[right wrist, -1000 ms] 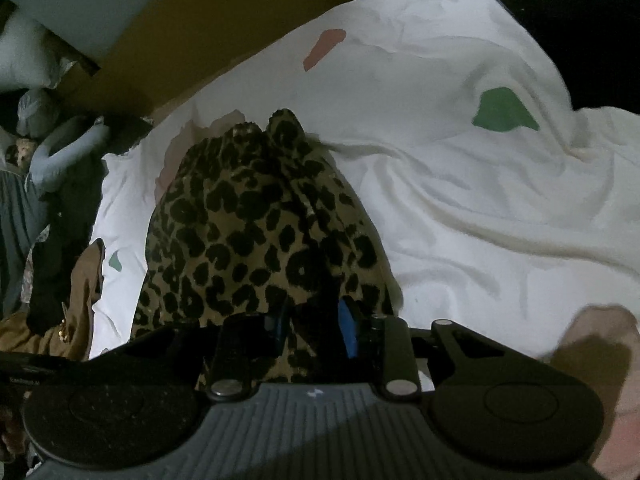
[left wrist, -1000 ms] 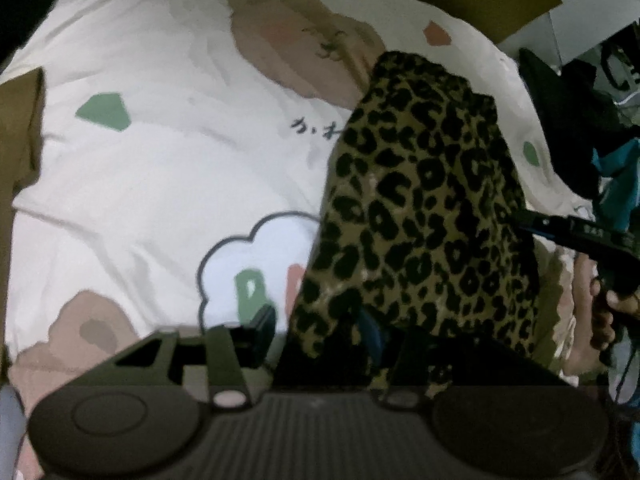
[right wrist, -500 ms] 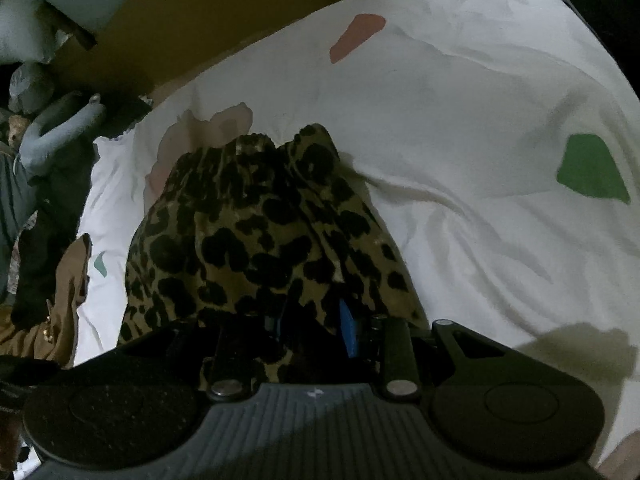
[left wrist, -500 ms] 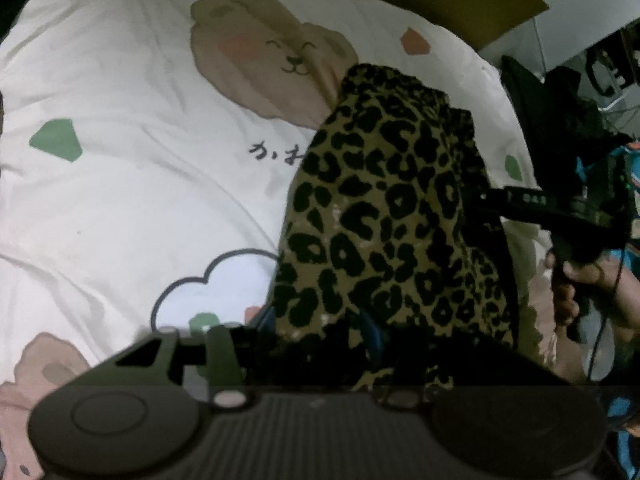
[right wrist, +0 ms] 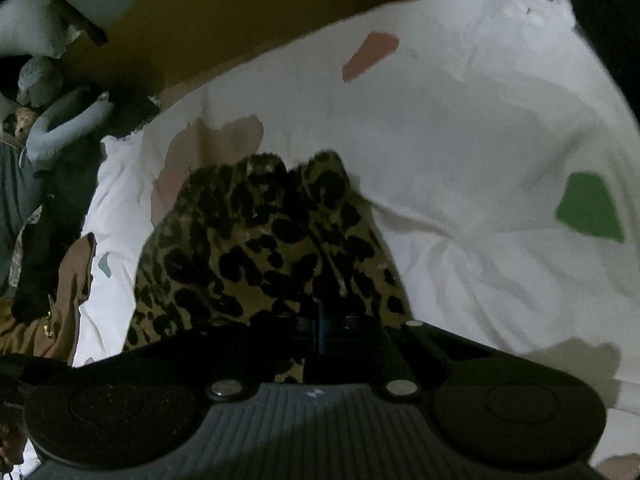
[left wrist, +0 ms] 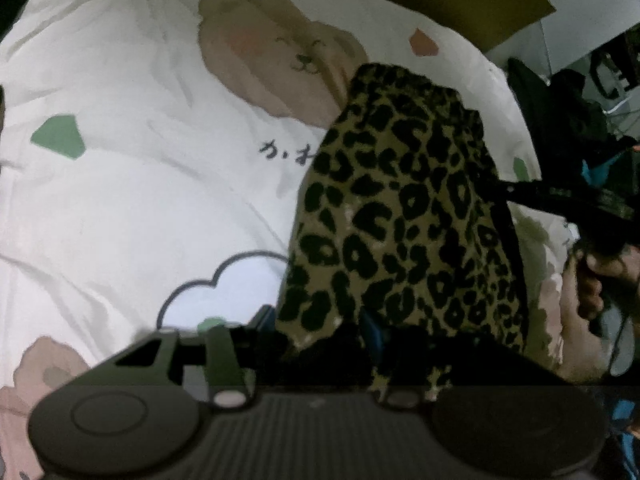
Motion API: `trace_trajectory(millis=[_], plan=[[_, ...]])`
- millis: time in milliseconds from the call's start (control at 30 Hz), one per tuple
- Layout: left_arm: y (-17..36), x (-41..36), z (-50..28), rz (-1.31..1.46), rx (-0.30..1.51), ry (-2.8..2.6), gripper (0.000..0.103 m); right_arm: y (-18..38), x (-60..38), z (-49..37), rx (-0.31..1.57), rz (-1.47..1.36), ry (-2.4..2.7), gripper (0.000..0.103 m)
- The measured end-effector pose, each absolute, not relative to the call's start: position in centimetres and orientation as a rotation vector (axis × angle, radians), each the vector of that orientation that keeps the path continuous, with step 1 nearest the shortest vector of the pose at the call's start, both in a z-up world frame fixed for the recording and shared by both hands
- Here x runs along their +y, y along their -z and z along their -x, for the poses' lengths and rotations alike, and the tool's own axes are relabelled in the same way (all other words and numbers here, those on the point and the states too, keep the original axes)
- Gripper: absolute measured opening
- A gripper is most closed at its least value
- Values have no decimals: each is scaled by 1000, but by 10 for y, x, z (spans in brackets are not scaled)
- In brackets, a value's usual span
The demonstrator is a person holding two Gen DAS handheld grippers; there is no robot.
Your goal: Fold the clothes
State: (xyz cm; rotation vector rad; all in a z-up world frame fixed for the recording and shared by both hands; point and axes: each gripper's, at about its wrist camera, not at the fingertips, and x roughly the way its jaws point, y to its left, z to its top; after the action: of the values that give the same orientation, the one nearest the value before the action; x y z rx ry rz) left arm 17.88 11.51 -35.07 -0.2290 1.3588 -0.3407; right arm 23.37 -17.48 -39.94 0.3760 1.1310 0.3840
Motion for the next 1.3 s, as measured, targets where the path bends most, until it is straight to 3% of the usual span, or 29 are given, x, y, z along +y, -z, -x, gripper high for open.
trace_trajectory(millis=[367, 633, 900, 1033, 1200, 1300], plan=[[339, 75, -217, 175, 1283, 454, 49, 365, -193, -222, 1107, -321, -347, 0], [330, 40, -251, 119, 1217, 557, 49, 372, -206, -214, 1130, -332, -272, 0], [348, 13, -282, 36, 1264, 600, 44, 378, -207, -203, 1142, -432, -197, 3], [362, 12, -290, 33, 1283, 608, 42, 373, -198, -185, 1170, -421, -236, 26], [369, 11, -292, 28, 1283, 620, 42, 381, -199, -166, 1222, -402, -205, 28], [373, 11, -293, 34, 1283, 623, 42, 388, -199, -153, 1259, -384, -193, 35]])
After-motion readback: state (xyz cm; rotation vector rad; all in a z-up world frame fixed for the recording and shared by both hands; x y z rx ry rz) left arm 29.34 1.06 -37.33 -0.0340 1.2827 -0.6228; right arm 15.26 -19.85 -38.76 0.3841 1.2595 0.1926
